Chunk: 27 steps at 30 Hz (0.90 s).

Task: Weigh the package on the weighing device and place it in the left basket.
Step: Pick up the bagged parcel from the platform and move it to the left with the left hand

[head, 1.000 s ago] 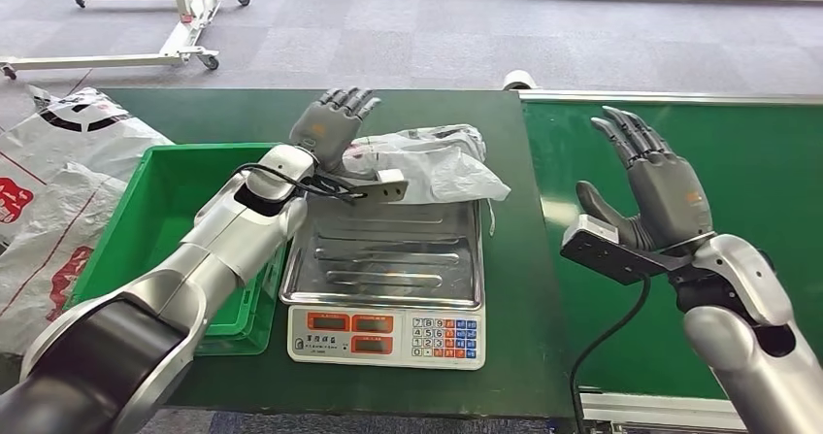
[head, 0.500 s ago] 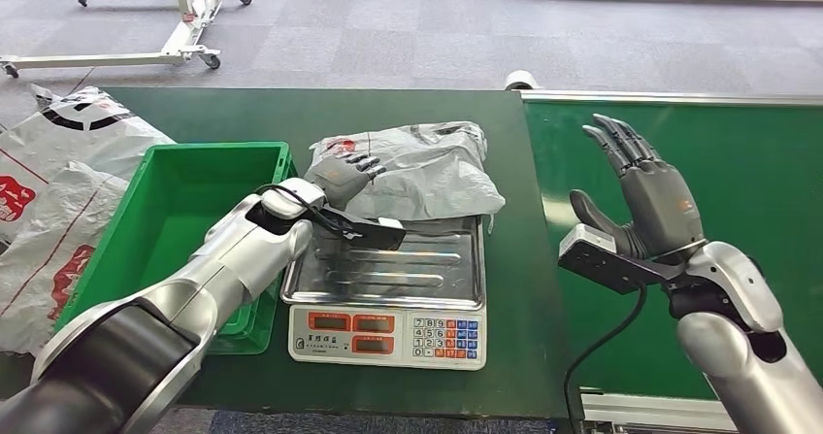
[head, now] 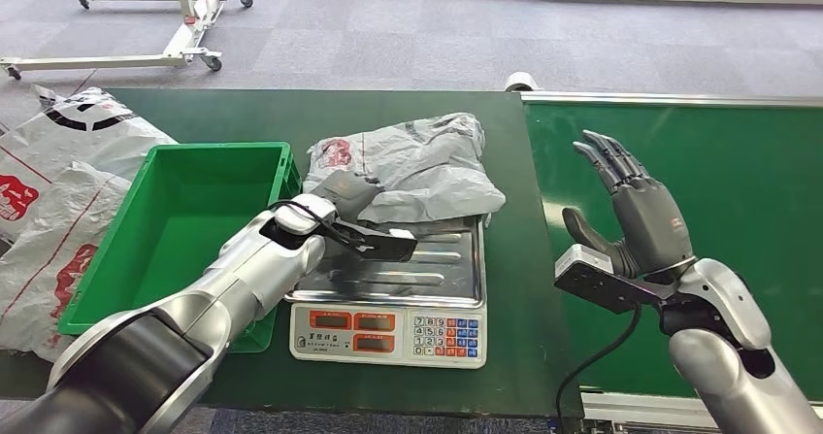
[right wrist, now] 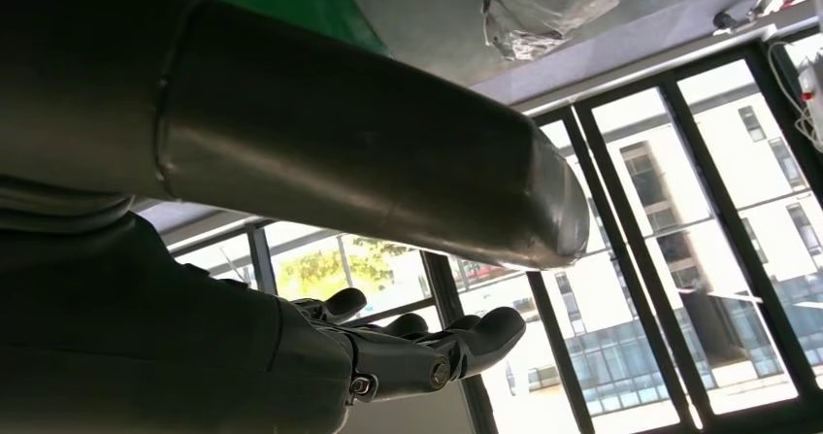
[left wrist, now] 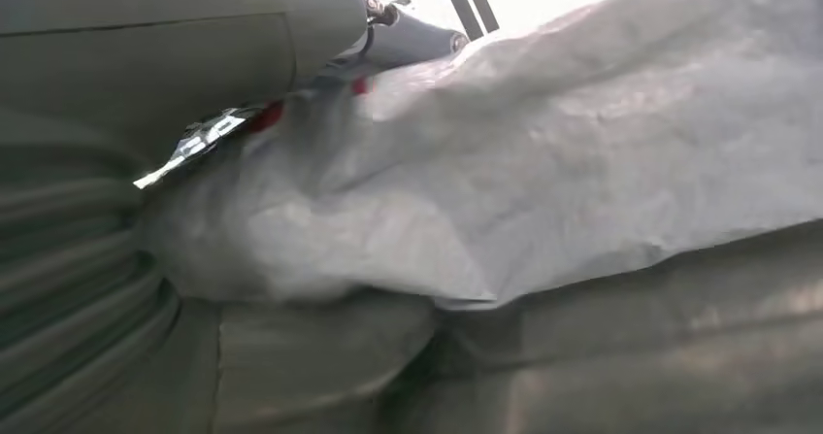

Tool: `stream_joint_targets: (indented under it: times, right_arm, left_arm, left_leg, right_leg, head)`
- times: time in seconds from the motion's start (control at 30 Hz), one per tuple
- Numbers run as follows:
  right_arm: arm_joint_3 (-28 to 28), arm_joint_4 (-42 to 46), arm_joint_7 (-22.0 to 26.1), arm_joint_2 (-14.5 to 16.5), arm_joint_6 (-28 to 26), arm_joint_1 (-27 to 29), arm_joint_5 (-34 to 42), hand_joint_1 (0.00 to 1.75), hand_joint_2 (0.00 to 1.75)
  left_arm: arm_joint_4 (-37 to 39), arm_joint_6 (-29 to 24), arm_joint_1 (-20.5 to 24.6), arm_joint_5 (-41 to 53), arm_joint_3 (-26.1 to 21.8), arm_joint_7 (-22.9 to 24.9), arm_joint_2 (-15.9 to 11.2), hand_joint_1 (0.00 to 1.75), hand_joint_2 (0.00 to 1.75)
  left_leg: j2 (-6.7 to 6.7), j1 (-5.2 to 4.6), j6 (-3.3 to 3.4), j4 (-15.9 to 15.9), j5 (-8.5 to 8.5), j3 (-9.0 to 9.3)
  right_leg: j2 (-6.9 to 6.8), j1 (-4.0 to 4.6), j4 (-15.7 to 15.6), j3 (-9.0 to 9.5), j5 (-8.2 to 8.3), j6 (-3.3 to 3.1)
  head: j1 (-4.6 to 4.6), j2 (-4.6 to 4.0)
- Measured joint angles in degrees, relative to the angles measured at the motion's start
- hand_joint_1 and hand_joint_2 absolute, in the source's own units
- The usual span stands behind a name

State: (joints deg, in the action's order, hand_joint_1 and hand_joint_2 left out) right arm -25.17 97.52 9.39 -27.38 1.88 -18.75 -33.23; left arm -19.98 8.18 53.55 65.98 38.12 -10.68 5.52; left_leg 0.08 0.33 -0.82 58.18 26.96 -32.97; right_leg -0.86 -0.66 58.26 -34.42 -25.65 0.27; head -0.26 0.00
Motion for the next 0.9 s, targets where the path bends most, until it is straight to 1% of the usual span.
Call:
stream_joint_targets:
  times: [0.2, 0.4, 0.9]
  right_arm:
    - [-0.01, 0.16, 0.15, 0.75, 0.02, -0.28, 0.21, 0.0, 0.0]
    - [-0.04, 0.15, 0.08, 1.63, 0.67, -1.83, 0.7, 0.0, 0.0]
    - [-0.51, -0.32, -0.63, 4.22, 1.11, -4.52, 1.42, 0.0, 0.0]
  left_arm:
    - [0.15, -0.46, -0.47, 0.47, 0.0, 0.15, -0.48, 1.75, 1.75]
    - [0.14, -0.94, -0.69, 0.46, 0.0, 0.13, -0.7, 1.75, 1.75]
    - [-0.89, -2.04, -0.52, -0.4, 0.0, -1.84, -1.23, 1.75, 1.75]
  left_leg:
    - [0.04, 0.0, 0.0, -0.01, 0.0, -0.01]
    - [0.04, 0.0, 0.0, -0.01, 0.0, -0.03]
    - [0.04, 0.0, 0.0, 0.0, 0.0, -0.05]
  right_leg:
    - [0.05, 0.01, 0.0, -0.03, 0.0, 0.0]
    - [0.06, 0.01, 0.01, -0.05, 0.0, 0.0]
    - [0.05, 0.0, 0.0, -0.06, 0.0, 0.0]
  head:
    - [0.0, 0.0]
    - [-0.01, 0.0]
    - [-0.01, 0.0]
